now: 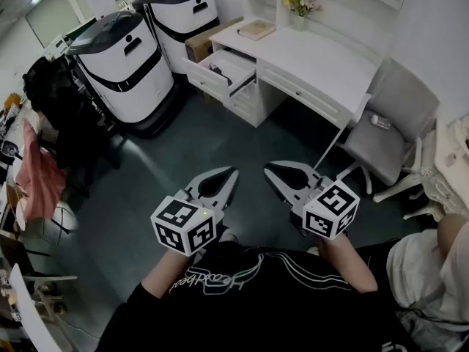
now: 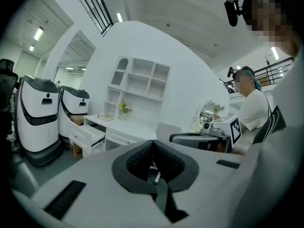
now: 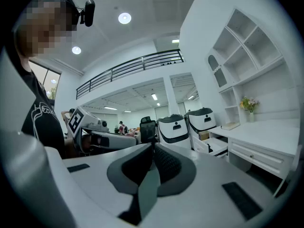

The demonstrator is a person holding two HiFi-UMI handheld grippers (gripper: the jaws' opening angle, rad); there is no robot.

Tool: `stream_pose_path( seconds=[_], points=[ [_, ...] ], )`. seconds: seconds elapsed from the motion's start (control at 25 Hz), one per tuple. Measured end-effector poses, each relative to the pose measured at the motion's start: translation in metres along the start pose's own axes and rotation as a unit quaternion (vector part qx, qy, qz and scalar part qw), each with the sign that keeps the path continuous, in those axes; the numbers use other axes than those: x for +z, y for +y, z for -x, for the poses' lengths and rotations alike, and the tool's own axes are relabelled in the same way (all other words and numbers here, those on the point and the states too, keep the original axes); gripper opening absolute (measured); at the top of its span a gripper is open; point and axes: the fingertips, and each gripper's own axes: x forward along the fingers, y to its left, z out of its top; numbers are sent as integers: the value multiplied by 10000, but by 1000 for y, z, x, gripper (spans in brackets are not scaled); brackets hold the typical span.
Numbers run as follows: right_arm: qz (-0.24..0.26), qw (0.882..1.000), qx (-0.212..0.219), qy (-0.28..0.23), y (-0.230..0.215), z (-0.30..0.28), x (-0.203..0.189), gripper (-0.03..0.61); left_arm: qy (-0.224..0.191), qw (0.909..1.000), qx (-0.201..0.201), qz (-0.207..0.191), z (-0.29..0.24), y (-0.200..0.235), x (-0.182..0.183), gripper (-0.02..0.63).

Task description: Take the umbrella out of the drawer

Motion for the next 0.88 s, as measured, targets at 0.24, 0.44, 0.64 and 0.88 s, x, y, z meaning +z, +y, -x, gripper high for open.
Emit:
stream_pose_path(
  seconds=[0.24, 0.44, 0.64, 0.88],
  points=[
    [-30, 10000, -64, 1, -2, 2, -1, 52, 17, 10000, -17, -16, -2, 1, -2, 17],
    [-5, 10000, -84, 25, -11, 3, -5, 52, 35, 10000, 28, -34, -8, 3, -2, 17],
    [-50, 10000, 9, 1, -28, -11, -8, 54, 91, 9999, 107, 30, -22, 20, -5, 17],
    [-179, 9998, -41, 71, -67, -48, -22, 54, 186, 9997, 91, 93, -52, 65, -8, 17]
  ],
)
